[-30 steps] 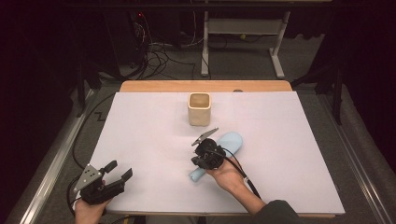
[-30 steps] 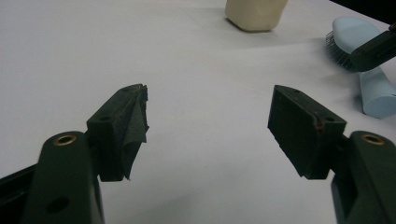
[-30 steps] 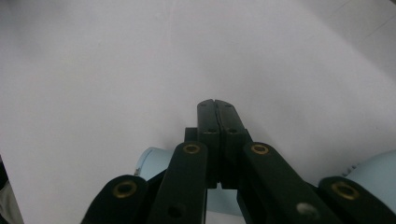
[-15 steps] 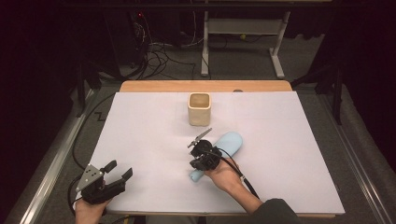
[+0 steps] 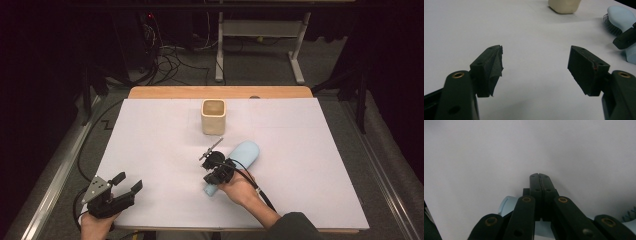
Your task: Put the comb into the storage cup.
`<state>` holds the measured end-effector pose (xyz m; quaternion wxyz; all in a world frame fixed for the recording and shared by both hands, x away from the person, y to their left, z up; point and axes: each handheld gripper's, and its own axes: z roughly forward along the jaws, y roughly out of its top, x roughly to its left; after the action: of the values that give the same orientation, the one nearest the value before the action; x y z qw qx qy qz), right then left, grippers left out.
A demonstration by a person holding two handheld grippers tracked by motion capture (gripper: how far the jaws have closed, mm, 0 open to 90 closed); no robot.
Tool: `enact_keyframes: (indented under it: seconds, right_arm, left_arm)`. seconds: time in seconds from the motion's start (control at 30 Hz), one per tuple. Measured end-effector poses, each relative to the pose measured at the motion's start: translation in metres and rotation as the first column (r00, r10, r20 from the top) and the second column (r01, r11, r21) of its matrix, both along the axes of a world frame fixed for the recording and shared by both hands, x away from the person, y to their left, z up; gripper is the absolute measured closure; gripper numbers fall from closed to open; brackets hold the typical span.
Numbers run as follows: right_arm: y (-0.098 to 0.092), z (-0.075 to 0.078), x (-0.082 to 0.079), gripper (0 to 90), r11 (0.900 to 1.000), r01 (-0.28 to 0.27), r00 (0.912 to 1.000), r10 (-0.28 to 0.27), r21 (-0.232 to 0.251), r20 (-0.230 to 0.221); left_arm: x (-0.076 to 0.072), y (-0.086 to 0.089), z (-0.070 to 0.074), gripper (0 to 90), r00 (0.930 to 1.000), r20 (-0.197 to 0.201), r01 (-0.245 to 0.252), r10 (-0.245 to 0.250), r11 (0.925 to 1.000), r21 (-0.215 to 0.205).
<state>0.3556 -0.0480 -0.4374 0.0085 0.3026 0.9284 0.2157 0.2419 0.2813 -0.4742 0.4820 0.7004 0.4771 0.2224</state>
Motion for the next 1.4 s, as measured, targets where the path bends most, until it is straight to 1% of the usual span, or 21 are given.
enact_keyframes:
  seconds: [0.23,0.53,0.63,1.03,1.07,1.33,1.4]
  right_arm:
    - [-0.002,0.001,-0.003,90.0,1.000,-0.003,1.0000,0.003,-0.020,-0.004]
    - [-0.006,0.002,-0.008,90.0,1.000,-0.015,0.9999,0.015,-0.028,-0.006]
    - [-0.008,0.001,-0.009,90.0,0.999,-0.019,0.9998,0.018,-0.032,-0.010]
    - [-0.015,0.001,-0.010,90.0,0.999,-0.018,0.9998,0.017,-0.039,-0.012]
    - [-0.015,0.001,-0.011,90.0,0.999,-0.011,0.9998,0.010,-0.041,-0.016]
    - [-0.019,0.000,-0.012,90.0,0.999,-0.011,0.9999,0.011,-0.039,-0.005]
    - [-0.020,0.001,-0.013,90.0,0.999,-0.006,0.9999,0.006,-0.041,-0.008]
  left_arm:
    - [0.001,0.000,0.000,28.8,0.9999,-0.011,0.004,-0.004,1.0000,-0.006]
    - [0.002,-0.001,-0.001,28.7,0.9997,-0.019,0.012,-0.012,0.9999,-0.009]
    - [0.003,-0.002,-0.002,28.7,0.9995,-0.028,0.015,-0.015,0.9999,-0.002]
    - [0.003,-0.002,-0.001,28.3,0.9995,-0.029,0.015,-0.015,0.9999,0.002]
    - [0.003,-0.002,-0.001,28.2,0.9995,-0.029,0.015,-0.015,0.9999,0.000]
    - [0.002,-0.002,-0.001,28.1,0.9995,-0.029,0.015,-0.015,0.9999,0.002]
    - [0.003,-0.002,-0.001,28.1,0.9994,-0.031,0.015,-0.015,0.9999,0.003]
